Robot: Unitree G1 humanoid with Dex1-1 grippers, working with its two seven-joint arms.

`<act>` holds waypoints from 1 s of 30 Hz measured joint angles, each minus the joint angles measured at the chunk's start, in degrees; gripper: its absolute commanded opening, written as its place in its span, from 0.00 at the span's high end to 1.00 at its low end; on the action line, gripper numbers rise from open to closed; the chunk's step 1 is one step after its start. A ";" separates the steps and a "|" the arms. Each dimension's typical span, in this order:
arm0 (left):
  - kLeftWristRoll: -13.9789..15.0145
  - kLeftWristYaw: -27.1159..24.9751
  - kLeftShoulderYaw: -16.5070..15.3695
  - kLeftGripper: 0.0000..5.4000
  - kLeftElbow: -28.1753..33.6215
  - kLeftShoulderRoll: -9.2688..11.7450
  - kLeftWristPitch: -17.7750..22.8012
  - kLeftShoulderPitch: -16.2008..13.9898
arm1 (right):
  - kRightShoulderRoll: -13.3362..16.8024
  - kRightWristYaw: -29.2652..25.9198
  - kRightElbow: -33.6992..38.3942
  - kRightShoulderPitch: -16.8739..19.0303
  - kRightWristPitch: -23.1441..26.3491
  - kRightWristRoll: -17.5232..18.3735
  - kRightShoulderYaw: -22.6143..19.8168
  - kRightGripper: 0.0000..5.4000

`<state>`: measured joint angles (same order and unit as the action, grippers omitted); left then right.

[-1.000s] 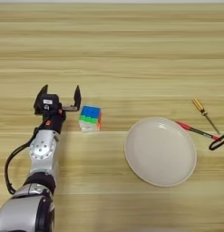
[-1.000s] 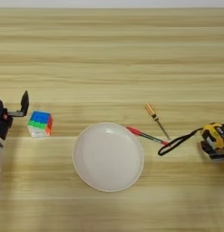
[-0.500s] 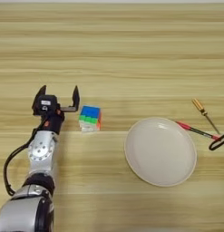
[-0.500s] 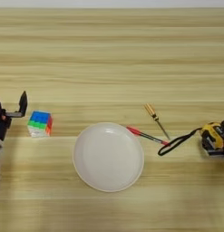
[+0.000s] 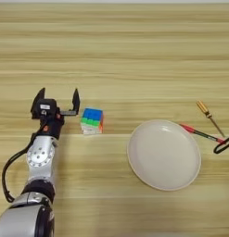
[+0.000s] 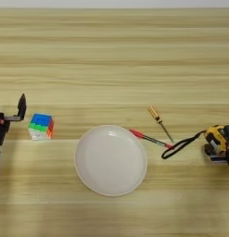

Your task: Move the objects on the table

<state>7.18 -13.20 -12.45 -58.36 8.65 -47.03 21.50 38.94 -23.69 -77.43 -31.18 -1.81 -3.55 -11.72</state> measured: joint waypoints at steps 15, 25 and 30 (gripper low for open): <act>0.00 0.02 -0.10 0.00 0.26 0.00 -0.34 -0.14 | -0.59 2.28 -0.01 -0.02 0.01 -0.60 -0.59 0.32; -0.01 0.04 -0.09 0.00 0.26 0.00 -0.44 -0.13 | -0.95 2.17 -0.23 -0.02 -1.02 -0.65 -1.43 0.32; -0.02 0.05 -0.08 0.00 0.26 0.00 -0.45 -0.13 | -1.27 1.75 -0.26 -0.02 -1.85 -0.66 -1.58 0.32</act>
<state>7.17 -13.15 -12.53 -58.11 8.64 -47.48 21.36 37.67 -21.93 -77.70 -31.20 -3.66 -4.20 -13.29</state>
